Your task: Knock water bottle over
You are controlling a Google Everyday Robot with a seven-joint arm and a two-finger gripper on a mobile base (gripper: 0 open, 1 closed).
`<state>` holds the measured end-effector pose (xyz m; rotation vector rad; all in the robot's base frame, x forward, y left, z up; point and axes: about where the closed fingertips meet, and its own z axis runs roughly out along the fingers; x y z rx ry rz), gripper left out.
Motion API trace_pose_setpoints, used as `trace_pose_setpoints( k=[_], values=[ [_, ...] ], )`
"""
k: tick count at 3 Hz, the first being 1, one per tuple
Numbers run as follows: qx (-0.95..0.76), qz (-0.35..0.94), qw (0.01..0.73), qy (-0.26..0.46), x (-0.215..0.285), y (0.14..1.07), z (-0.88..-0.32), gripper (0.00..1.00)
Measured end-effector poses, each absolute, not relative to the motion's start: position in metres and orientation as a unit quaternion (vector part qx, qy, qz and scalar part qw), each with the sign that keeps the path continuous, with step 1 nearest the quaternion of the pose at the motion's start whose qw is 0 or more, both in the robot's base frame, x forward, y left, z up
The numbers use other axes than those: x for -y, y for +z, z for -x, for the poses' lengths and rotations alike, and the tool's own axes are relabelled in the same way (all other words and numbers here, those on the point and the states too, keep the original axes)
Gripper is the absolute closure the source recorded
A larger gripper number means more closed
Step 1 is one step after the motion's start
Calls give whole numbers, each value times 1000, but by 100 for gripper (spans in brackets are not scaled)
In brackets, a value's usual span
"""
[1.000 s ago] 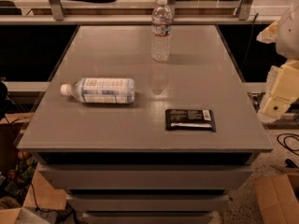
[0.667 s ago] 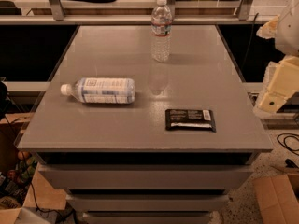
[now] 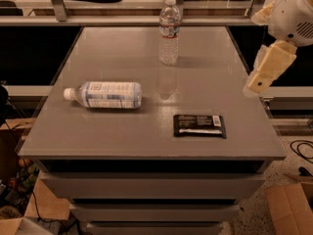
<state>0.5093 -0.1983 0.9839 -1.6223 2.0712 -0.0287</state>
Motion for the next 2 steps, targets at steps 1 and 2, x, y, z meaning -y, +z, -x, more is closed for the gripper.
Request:
trace_pose_setpoints(
  k=[1,2],
  values=[
    [-749,596,288,28,178,979,-548,0],
    [-743,579,326,76,163,974,-584,0]
  ],
)
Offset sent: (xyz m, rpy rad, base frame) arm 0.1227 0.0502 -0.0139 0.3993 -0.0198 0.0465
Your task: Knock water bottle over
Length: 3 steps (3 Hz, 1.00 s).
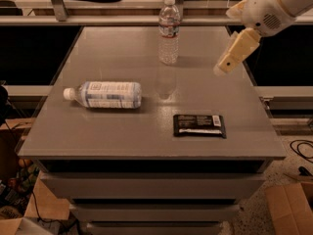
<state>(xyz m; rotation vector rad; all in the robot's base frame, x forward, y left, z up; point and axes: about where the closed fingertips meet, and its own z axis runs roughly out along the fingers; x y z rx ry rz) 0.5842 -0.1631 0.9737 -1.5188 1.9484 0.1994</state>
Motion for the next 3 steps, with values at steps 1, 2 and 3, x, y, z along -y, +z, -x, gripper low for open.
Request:
trace_pose_setpoints(
  k=[1,2,3],
  values=[
    [-730,571,347,142,135,965,-618,0],
    [-728,569,353,150,133,964,-625,0],
    [-728,569,353,150,133,964,-625,0]
  ],
)
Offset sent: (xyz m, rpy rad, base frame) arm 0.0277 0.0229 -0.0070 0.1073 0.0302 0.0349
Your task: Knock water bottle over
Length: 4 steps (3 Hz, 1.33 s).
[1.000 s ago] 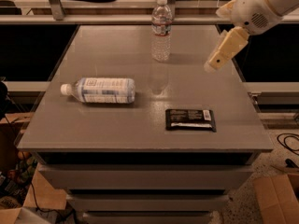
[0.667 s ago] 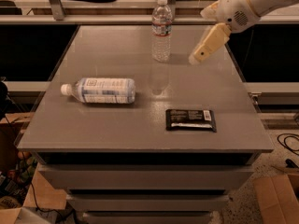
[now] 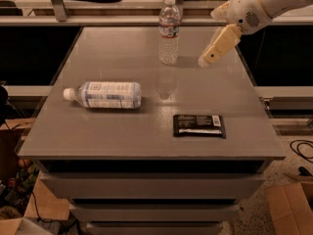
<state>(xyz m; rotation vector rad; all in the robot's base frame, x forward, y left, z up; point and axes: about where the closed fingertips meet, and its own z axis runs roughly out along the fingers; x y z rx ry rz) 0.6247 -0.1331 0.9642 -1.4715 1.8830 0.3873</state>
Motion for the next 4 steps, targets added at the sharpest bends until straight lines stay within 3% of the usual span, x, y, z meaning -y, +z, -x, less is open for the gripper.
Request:
trace_pose_setpoints(
  k=[4],
  values=[
    [-689,506,462,236,92,899,-701,0]
  ],
)
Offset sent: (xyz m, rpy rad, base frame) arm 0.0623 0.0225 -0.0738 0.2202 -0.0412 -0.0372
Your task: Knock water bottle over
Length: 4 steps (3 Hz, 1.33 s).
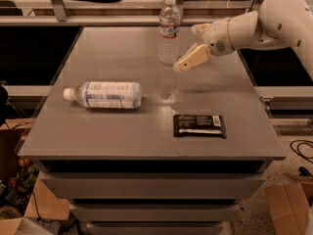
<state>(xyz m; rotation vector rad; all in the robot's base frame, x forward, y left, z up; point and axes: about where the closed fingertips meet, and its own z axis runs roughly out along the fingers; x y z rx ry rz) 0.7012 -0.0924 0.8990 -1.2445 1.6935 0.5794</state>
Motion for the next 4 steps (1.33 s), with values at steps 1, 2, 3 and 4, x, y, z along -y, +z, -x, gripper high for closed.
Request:
trace_pose_setpoints(
  k=[1,2,3,4],
  values=[
    [-673,493,487,258,78,899,-718,0],
    [-657,478,510,282,66,902,-732,0],
    [-639,473,529,297,54,912,-742,17],
    [-625,477,536,307,44,921,-747,40]
  ],
)
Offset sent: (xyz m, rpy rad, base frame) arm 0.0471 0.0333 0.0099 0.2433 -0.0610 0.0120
